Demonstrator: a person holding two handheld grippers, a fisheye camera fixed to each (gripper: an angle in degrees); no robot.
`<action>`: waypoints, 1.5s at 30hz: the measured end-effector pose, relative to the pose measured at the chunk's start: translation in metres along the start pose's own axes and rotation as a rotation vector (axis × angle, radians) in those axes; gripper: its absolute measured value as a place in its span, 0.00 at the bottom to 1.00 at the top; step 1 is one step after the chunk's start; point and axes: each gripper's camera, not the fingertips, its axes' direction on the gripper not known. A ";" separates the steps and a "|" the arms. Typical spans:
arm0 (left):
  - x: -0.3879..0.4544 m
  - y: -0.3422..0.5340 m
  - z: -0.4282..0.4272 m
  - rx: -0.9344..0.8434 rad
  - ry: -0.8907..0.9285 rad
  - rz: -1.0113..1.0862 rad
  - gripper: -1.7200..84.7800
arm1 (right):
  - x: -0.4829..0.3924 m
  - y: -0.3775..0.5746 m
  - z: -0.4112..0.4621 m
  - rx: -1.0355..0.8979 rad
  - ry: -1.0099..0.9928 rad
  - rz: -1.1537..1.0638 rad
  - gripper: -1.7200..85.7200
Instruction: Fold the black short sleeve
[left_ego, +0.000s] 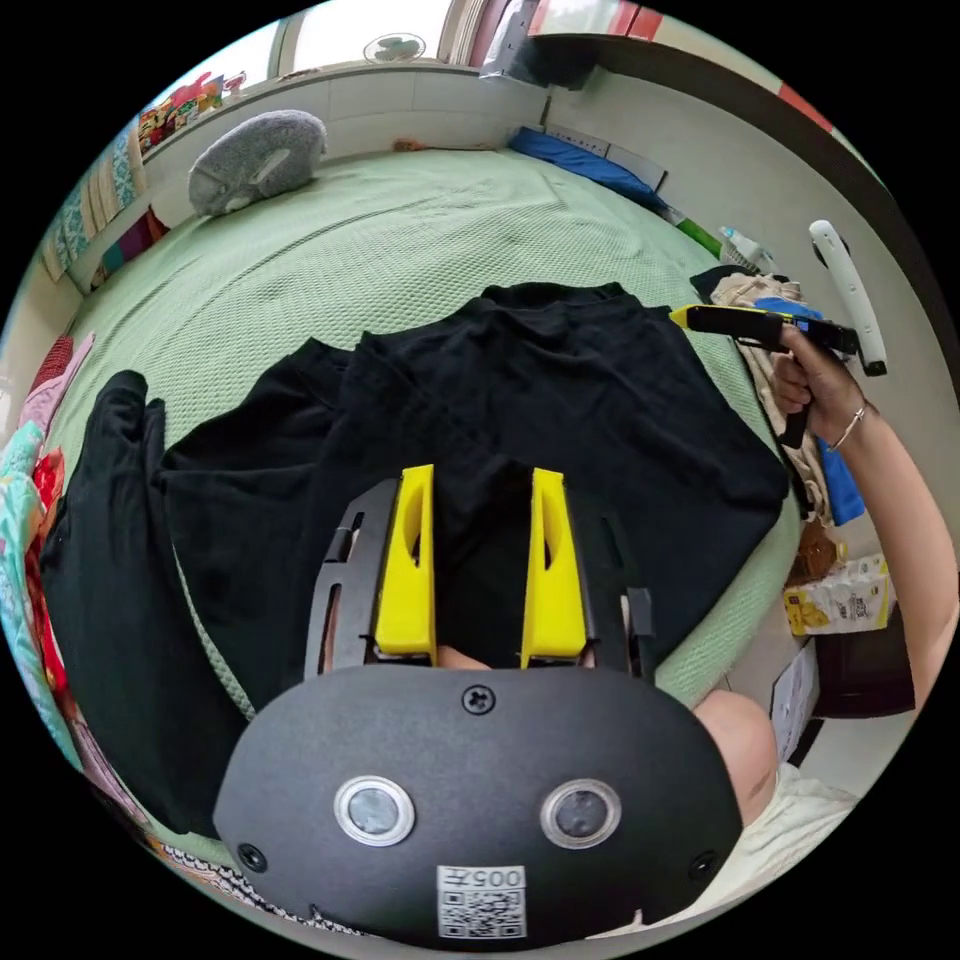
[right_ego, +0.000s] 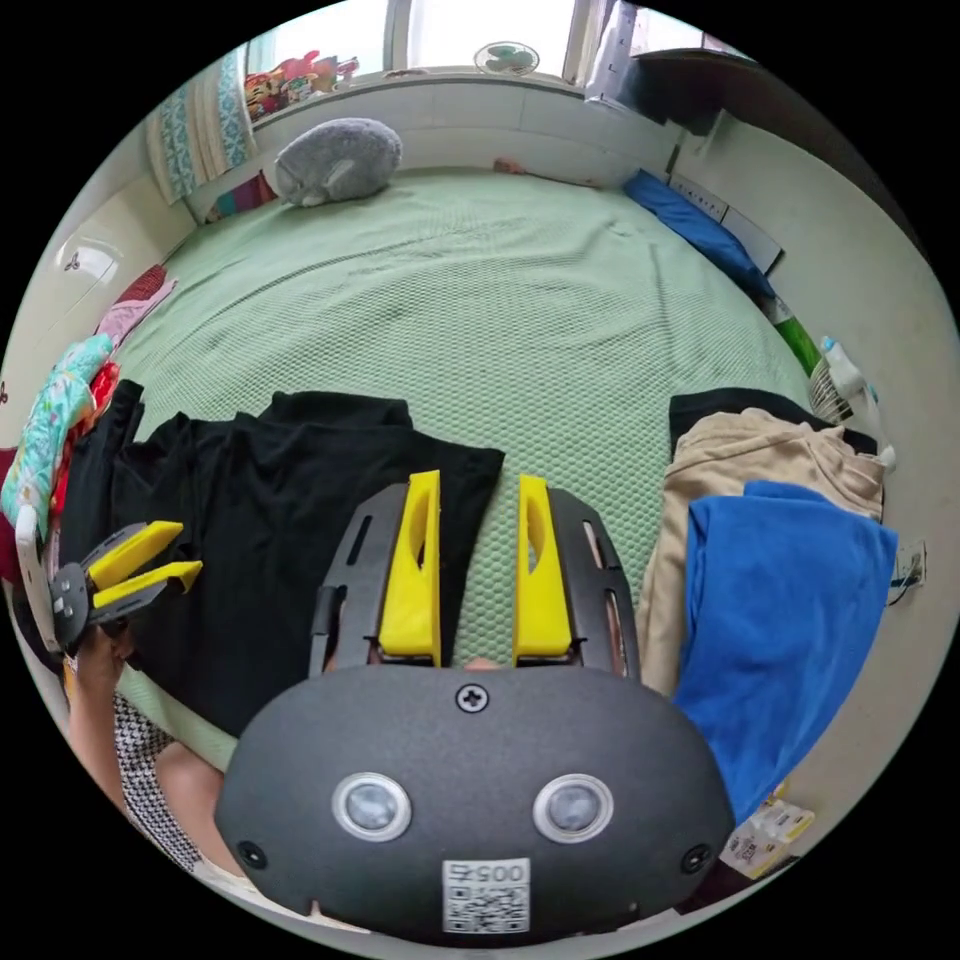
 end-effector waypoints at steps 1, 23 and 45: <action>-0.001 0.002 -0.002 0.006 0.004 -0.010 0.16 | 0.005 -0.002 0.007 -0.023 -0.010 0.027 0.14; -0.048 0.124 -0.189 0.203 0.058 -0.147 0.06 | 0.048 0.141 -0.167 0.258 -0.150 -0.176 0.00; -0.066 0.376 -0.284 0.133 0.277 -0.286 0.06 | 0.152 0.438 -0.232 0.213 -0.435 -0.004 0.00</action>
